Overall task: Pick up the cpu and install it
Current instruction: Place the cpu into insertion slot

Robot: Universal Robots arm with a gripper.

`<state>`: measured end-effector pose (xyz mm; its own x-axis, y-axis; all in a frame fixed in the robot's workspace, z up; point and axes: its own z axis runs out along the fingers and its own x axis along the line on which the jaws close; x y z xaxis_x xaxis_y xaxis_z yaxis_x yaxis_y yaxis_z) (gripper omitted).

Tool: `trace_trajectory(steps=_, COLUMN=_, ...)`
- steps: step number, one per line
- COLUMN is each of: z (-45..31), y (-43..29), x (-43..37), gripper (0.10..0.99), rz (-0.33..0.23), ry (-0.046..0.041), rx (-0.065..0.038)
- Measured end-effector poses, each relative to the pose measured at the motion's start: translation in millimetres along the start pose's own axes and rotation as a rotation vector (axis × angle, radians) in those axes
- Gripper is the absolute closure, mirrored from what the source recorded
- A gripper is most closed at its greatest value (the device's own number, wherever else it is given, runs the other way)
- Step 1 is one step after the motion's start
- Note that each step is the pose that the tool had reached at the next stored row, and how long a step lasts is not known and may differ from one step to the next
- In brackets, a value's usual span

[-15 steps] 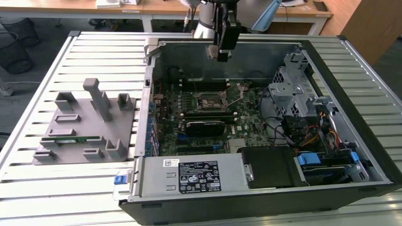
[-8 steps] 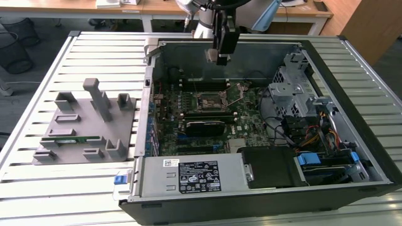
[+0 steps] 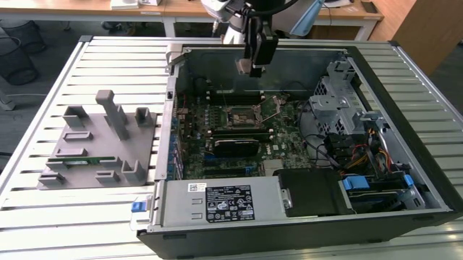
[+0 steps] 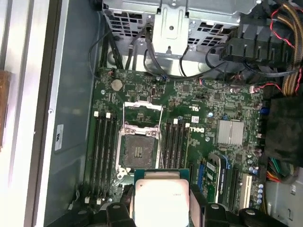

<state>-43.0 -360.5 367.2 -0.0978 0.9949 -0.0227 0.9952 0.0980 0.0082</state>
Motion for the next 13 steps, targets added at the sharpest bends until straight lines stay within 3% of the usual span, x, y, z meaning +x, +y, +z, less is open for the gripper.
trace_trajectory(steps=13, z=19.3, y=-0.3, x=0.5, gripper=0.545, rz=-0.022, ry=0.0008, rx=0.0)
